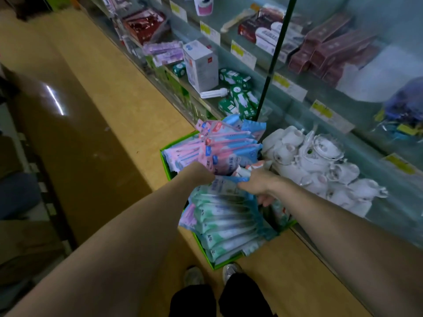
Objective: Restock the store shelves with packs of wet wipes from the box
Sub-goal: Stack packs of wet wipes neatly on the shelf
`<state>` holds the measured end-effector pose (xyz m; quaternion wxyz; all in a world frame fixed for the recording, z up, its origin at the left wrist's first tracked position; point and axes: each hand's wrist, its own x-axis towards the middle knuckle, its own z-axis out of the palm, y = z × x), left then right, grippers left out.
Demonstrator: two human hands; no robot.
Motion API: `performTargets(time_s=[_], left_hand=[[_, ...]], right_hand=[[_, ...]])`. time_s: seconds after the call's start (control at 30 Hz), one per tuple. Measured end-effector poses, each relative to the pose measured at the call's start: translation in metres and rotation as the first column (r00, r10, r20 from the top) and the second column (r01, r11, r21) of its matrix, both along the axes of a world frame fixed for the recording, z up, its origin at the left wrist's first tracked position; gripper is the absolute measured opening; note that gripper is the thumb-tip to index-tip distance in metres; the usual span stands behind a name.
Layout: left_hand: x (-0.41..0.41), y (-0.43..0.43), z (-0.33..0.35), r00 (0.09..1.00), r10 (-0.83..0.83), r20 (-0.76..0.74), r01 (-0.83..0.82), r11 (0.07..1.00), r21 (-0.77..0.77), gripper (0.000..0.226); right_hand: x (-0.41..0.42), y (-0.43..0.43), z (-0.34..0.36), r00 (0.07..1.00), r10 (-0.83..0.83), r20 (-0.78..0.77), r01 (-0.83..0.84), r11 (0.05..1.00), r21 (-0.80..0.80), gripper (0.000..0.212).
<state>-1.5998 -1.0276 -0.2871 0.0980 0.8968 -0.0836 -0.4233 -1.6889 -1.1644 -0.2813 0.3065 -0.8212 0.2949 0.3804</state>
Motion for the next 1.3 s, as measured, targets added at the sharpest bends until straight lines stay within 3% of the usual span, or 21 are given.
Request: performTargets(time_s=[0.07, 0.2, 0.4, 0.63, 0.8, 0.93, 1.1, 1.3], left_hand=[[-0.001, -0.002, -0.005, 0.998, 0.055, -0.013, -0.055, 0.999, -0.002, 0.03], [-0.006, -0.003, -0.011, 0.984, 0.154, -0.087, -0.152, 0.988, 0.027, 0.057], [-0.008, 0.004, -0.023, 0.929, 0.321, -0.181, -0.316, 0.947, 0.059, 0.064], [-0.004, 0.009, -0.024, 0.901, 0.378, -0.214, -0.379, 0.925, 0.039, 0.061], [-0.003, 0.016, -0.03, 0.811, 0.455, -0.368, -0.48, 0.877, 0.026, 0.074], [-0.003, 0.02, -0.02, 0.734, 0.506, -0.453, -0.581, 0.813, -0.031, 0.058], [-0.001, 0.025, -0.016, 0.645, 0.559, -0.521, -0.658, 0.753, -0.007, 0.096], [0.003, 0.032, 0.01, 0.659, 0.597, -0.458, -0.687, 0.725, -0.044, 0.044]], right_hand=[[-0.003, -0.001, -0.004, 0.997, -0.073, -0.019, 0.073, 0.997, 0.033, 0.062], [-0.009, -0.007, -0.012, 0.987, -0.155, -0.041, 0.158, 0.983, 0.088, 0.045], [-0.01, -0.004, -0.026, 0.945, -0.326, -0.014, 0.322, 0.926, 0.196, 0.054], [-0.011, -0.001, -0.035, 0.883, -0.468, -0.049, 0.457, 0.829, 0.322, 0.046], [-0.009, 0.0, -0.038, 0.813, -0.582, -0.01, 0.538, 0.746, 0.394, 0.025], [-0.01, 0.001, -0.033, 0.788, -0.613, -0.062, 0.567, 0.681, 0.463, 0.021], [-0.002, 0.001, -0.017, 0.803, -0.59, -0.089, 0.544, 0.663, 0.514, 0.03], [0.005, 0.004, 0.003, 0.766, -0.637, -0.093, 0.56, 0.588, 0.583, 0.02]])
